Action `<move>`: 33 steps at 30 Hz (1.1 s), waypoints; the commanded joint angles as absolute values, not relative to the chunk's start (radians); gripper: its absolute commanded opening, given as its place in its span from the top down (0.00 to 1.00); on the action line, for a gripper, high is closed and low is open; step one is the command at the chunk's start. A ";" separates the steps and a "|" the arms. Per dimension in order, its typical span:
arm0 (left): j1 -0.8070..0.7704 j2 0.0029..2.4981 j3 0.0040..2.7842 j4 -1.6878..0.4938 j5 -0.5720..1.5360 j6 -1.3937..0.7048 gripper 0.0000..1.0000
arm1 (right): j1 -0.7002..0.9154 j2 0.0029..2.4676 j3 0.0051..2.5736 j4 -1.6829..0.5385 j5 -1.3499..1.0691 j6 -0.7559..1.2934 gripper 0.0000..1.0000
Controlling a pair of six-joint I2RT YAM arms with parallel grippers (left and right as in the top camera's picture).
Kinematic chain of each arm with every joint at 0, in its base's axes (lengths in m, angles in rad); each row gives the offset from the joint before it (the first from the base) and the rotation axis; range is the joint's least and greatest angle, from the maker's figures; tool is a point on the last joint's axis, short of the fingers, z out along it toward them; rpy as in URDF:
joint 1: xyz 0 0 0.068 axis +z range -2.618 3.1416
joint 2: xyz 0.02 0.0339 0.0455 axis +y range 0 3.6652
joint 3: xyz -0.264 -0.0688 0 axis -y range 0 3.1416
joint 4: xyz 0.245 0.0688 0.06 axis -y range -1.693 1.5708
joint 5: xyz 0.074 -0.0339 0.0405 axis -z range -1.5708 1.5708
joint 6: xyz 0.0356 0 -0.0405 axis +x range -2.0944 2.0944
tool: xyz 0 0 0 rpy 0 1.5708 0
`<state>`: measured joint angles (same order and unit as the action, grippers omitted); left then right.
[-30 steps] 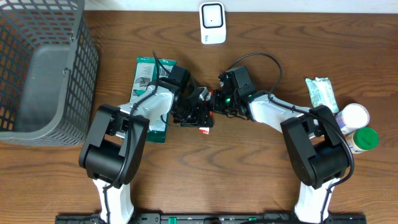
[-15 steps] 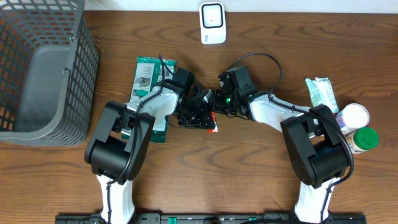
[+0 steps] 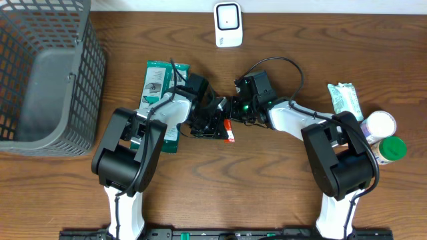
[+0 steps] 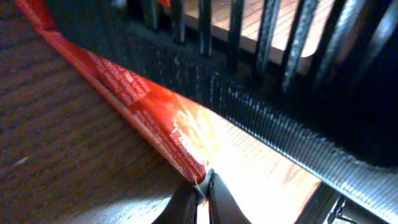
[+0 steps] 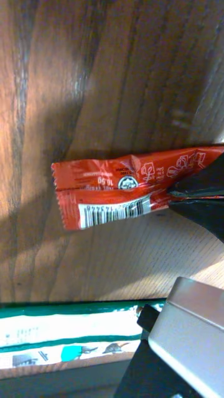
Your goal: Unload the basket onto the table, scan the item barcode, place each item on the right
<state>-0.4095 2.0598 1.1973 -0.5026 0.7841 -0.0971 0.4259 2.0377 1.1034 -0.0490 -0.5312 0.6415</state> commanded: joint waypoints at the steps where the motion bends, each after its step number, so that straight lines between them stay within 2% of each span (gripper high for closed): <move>1: -0.397 2.106 1.180 -0.540 0.706 -0.088 0.93 | 0.418 2.071 1.079 -0.025 -0.608 0.631 0.99; 4: -0.368 2.106 1.180 -0.590 0.653 -0.088 0.93 | 0.382 2.050 1.079 -0.015 -0.648 0.631 0.96; 6: -0.340 2.106 1.180 -0.632 0.608 -0.080 0.93 | 0.353 2.041 1.079 -0.022 -0.678 0.615 0.89; 9: -0.316 2.106 1.180 -0.659 0.605 -0.026 0.93 | 0.332 2.041 1.079 -0.033 -0.711 0.589 0.87; 16: -0.306 2.106 1.180 -0.696 0.582 0.045 0.93 | 0.363 2.042 1.079 -0.060 -0.662 0.568 0.99; 21: -0.306 2.106 1.180 -0.726 0.583 0.108 0.93 | 0.368 2.042 1.079 0.044 -0.782 0.568 0.99; 33: -0.306 2.106 1.187 -0.752 0.643 0.194 0.93 | 0.435 2.052 1.077 0.034 -0.730 0.543 0.99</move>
